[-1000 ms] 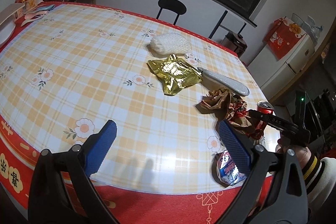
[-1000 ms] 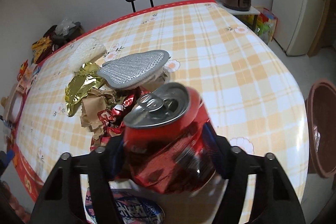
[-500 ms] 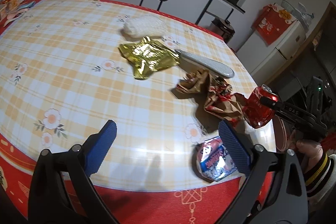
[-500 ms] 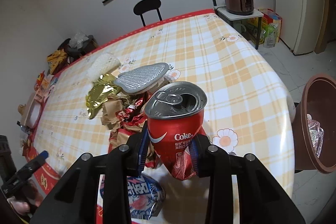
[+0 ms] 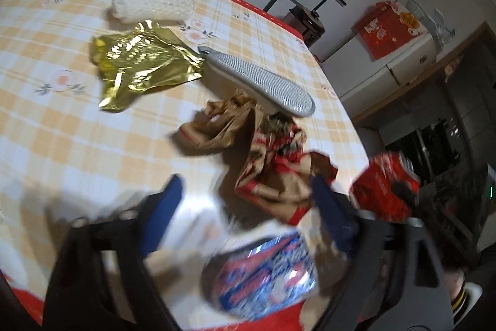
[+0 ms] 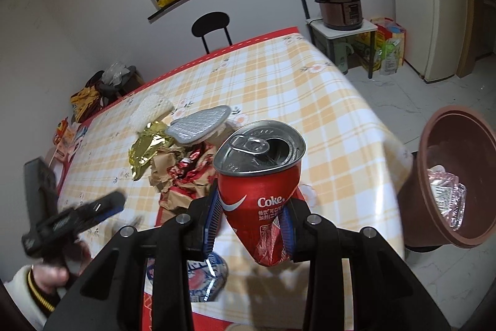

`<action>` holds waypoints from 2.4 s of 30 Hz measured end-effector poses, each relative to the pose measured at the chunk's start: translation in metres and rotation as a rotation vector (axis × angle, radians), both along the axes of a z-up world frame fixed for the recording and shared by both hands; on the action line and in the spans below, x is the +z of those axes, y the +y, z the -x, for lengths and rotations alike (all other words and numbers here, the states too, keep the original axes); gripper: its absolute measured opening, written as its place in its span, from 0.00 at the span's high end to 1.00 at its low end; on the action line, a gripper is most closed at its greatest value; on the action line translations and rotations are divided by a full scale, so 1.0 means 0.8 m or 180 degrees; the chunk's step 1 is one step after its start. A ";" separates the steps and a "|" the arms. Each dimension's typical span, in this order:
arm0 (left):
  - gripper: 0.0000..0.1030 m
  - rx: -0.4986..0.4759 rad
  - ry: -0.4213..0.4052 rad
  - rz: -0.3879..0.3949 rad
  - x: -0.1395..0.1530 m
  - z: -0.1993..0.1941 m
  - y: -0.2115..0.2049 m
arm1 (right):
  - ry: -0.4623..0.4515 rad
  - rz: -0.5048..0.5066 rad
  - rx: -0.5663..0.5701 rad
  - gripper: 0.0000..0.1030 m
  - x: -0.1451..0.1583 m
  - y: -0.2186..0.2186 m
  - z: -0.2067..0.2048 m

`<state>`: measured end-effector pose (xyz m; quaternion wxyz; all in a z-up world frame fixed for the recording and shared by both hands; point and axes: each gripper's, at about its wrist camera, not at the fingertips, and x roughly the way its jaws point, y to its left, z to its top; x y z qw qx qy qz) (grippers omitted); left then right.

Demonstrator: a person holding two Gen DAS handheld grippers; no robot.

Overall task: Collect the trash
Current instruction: 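Grasp the brown paper wrappers with the left tool while the right tool holds the can, then drop the wrappers into the bin with the left tool while the right tool drops the can in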

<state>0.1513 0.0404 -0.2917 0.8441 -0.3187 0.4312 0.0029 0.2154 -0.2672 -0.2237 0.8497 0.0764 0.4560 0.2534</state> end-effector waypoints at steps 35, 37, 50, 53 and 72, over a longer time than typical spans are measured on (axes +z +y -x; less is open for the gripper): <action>0.82 0.0358 0.0215 0.0533 -0.018 -0.018 0.030 | -0.0021 -0.0013 -0.0127 0.67 0.012 -0.042 -0.012; 0.82 0.0404 0.0273 0.0477 -0.011 -0.003 0.038 | -0.0026 -0.0039 -0.0125 0.67 0.014 -0.042 -0.012; 0.82 0.0859 0.0256 0.0022 0.041 0.106 0.084 | -0.0114 -0.0246 -0.0150 0.67 0.039 -0.054 0.004; 0.82 0.1014 0.0181 -0.0053 0.059 0.129 0.095 | -0.0126 -0.0302 -0.0181 0.67 0.044 -0.062 0.007; 0.82 0.0642 -0.0432 -0.0632 0.194 0.090 -0.006 | -0.0351 -0.0695 -0.0552 0.67 0.074 -0.173 0.013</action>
